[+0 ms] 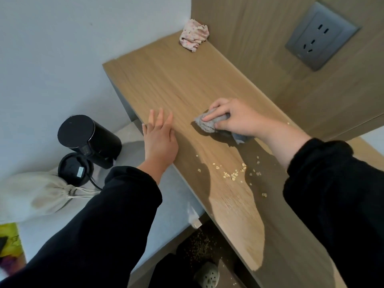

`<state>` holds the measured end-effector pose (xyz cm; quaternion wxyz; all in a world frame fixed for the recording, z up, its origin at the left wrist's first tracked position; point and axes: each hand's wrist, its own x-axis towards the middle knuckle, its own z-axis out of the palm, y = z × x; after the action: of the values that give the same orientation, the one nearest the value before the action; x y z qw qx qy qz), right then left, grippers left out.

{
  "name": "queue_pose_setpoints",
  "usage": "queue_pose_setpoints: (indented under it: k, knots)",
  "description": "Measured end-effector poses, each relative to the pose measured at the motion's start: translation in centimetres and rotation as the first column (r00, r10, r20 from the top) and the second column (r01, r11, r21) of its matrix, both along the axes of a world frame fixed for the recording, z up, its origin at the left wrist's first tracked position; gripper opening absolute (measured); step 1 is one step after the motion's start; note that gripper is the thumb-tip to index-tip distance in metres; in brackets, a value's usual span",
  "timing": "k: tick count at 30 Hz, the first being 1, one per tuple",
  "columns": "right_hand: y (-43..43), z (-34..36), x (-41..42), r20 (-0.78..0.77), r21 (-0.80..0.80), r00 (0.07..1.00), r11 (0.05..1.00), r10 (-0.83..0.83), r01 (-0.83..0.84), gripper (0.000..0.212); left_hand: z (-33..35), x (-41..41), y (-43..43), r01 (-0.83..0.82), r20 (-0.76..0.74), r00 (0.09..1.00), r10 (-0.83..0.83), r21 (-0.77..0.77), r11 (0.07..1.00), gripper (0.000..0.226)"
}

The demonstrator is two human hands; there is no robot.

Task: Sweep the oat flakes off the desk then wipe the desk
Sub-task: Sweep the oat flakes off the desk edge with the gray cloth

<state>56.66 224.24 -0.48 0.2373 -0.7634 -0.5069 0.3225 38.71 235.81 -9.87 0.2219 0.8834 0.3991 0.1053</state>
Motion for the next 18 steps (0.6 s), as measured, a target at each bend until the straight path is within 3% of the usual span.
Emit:
queue_pose_setpoints:
  k: [5, 8, 13, 16, 18]
  knots:
    - [1.5, -2.8, -3.6, 0.029, -0.082, 0.983, 0.981, 0.180, -0.178, 0.037, 0.0, 0.3, 0.3, 0.008, -0.026, 1.000, -0.007, 0.042, 0.999, 0.052]
    - [-0.6, -2.8, -5.5, 0.091, -0.122, 0.904, 0.906, 0.418, -0.406, 0.038, -0.2, 0.4, 0.2, -0.014, -0.064, 0.998, 0.018, 0.054, 0.998, 0.052]
    - [-5.2, -2.2, -5.3, 0.043, -0.251, 0.804, 0.786, 0.592, -0.565, 0.030, 0.4, 0.7, -1.0, -0.078, -0.166, 0.983, 0.079, 0.010, 0.997, 0.050]
    - [-7.3, -1.3, -4.5, -0.009, -0.275, 0.796, 0.764, 0.605, -0.584, 0.036, 0.9, 1.0, -3.1, -0.082, -0.229, 0.970, 0.083, 0.014, 0.997, 0.053]
    - [-7.9, 0.6, -3.4, -0.166, -0.203, 0.883, 0.861, 0.439, -0.466, 0.045, 1.2, 1.7, -5.0, -0.027, -0.232, 0.972, 0.031, 0.024, 0.999, 0.052]
